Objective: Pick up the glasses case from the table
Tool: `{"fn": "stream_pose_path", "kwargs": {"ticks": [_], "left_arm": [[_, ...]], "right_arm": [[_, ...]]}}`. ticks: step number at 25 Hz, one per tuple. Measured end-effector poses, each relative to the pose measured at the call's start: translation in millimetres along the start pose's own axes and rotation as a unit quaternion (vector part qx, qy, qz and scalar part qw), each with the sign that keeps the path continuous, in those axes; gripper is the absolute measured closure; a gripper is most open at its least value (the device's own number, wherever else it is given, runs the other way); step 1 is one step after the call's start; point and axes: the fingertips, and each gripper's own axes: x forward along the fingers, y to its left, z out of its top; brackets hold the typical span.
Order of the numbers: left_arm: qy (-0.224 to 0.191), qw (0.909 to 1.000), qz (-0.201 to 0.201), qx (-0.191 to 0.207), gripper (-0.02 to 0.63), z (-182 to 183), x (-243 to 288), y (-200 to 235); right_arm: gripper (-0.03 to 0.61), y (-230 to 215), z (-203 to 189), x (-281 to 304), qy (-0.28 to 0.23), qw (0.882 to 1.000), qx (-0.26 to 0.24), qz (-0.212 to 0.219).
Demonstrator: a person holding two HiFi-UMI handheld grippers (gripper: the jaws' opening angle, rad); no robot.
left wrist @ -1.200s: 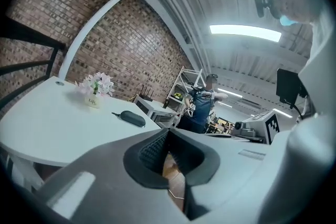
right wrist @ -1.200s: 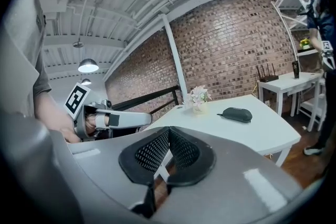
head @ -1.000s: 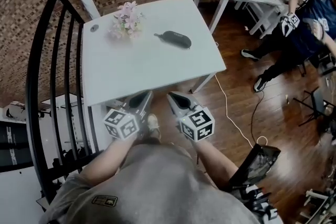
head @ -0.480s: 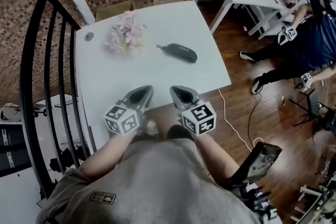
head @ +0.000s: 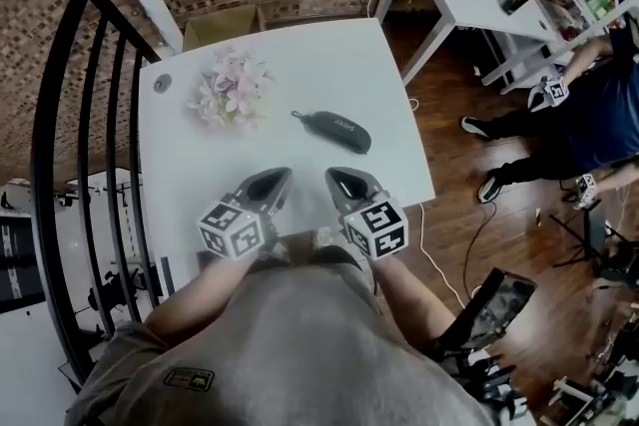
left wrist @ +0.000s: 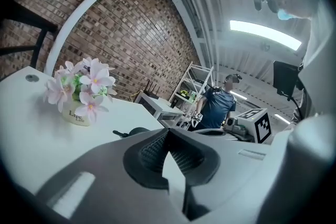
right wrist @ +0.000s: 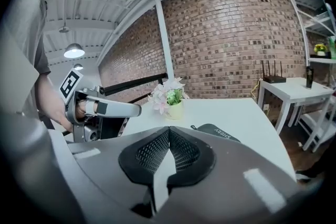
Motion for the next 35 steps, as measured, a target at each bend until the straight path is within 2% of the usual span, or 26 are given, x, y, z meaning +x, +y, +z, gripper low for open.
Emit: {"fn": "stream_pose_path", "kwargs": {"ticks": [5, 10, 14, 19, 24, 30, 35], "left_arm": [[0.01, 0.9998, 0.016, -0.009, 0.614, -6, 29, 11], [0.022, 0.9988, 0.037, -0.024, 0.614, -16, 47, 22], [0.025, 0.9973, 0.054, -0.043, 0.614, -22, 56, 32], [0.021, 0.9948, 0.075, -0.065, 0.614, -28, 62, 41], [0.018, 0.9916, 0.099, -0.082, 0.614, -33, 62, 51], [0.01, 0.9888, 0.117, -0.093, 0.614, -34, 66, 61], [0.011, 0.988, 0.121, -0.095, 0.614, -35, 69, 60]], "right_arm": [[0.559, -36, 1, 18, 0.019, 0.999, -0.029, 0.007], [0.45, -63, 1, 39, 0.049, 0.996, -0.067, 0.02], [0.353, -80, -3, 58, 0.088, 0.989, -0.117, 0.038], [0.267, -98, -17, 80, 0.144, 0.97, -0.184, 0.065], [0.187, -111, -42, 98, 0.217, 0.945, -0.225, 0.096], [0.158, -116, -64, 115, 0.286, 0.919, -0.245, 0.121], [0.173, -117, -76, 123, 0.321, 0.907, -0.242, 0.13]]}}
